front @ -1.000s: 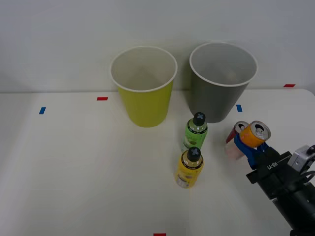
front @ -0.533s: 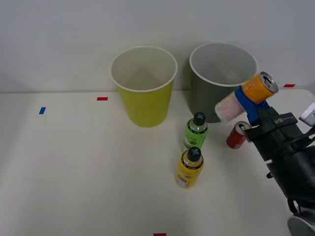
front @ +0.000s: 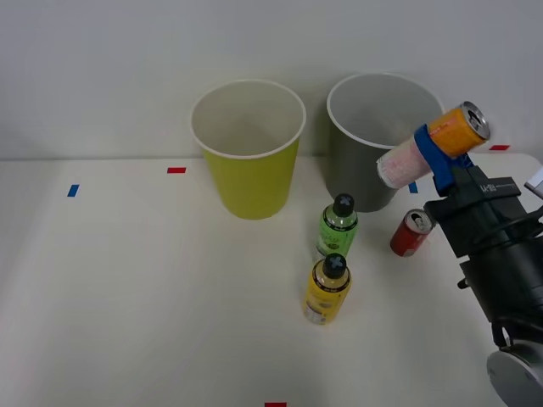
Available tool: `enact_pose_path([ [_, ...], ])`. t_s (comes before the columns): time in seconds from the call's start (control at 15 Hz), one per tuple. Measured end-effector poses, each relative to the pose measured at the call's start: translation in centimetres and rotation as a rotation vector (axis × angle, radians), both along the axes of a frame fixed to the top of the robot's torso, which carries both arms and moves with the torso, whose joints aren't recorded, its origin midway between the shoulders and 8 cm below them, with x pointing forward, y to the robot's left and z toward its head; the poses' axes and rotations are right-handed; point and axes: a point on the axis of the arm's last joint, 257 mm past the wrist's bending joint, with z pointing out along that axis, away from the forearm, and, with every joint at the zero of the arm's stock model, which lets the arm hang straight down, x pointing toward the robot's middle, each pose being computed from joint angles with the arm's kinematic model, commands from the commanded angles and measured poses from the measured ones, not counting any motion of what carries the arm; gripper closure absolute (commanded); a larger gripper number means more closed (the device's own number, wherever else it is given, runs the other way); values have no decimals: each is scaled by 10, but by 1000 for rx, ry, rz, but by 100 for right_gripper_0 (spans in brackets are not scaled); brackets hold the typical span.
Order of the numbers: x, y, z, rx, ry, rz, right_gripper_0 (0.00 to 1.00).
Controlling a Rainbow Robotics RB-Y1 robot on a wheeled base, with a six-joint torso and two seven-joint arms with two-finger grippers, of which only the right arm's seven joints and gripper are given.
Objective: Put cans in the gray bin, plastic bottles in the light green bin
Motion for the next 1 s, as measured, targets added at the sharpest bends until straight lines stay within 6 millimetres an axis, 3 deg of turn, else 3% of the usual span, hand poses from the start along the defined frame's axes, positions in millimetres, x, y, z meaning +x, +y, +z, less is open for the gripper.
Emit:
enact_pose_path([
  [0.2, 3, 0, 16, 34, -36, -7, 100],
  [0.4, 22, 8, 37, 62, -35, -5, 100],
  [0.8, 94, 17, 68, -12, 68, -110, 100],
  [1.0, 134, 7, 58, -105, 85, -223, 100],
])
